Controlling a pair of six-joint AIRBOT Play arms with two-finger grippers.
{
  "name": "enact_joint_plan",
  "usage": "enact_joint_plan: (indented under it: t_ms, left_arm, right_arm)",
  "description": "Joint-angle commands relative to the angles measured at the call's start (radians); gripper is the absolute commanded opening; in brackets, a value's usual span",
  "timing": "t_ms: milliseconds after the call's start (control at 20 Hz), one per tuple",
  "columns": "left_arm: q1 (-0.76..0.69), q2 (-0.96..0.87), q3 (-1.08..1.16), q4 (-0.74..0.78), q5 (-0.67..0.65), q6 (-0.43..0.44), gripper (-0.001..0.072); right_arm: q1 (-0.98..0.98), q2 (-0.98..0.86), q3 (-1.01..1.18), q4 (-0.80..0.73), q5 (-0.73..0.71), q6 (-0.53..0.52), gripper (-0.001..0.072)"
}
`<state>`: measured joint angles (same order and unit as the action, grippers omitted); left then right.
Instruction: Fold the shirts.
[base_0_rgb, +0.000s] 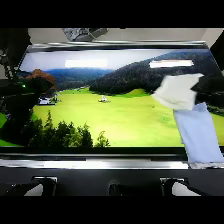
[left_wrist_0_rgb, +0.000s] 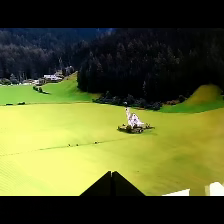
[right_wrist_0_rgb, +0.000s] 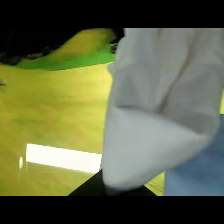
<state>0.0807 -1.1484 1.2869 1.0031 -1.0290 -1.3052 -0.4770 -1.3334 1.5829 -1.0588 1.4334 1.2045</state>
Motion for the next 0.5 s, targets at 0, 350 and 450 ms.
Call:
enact_joint_plan:
  t_ms: [0, 350, 450]
  left_arm:
    - [0.0, 0.0, 0.0, 0.0, 0.0, 0.0, 0.0029]
    - [0.0, 0.0, 0.0, 0.0, 0.0, 0.0, 0.0029]
    - [0.0, 0.0, 0.0, 0.0, 0.0, 0.0, 0.0029]
  right_arm:
    - [-0.197, 0.035, 0.004, -0.023, 0.022, 0.044, 0.0044]
    - [-0.427, 0.041, 0.004, 0.09, 0.16, 0.075, 0.0044]
    - [-0.477, 0.057, 0.004, 0.123, 0.237, 0.075, 0.0045]
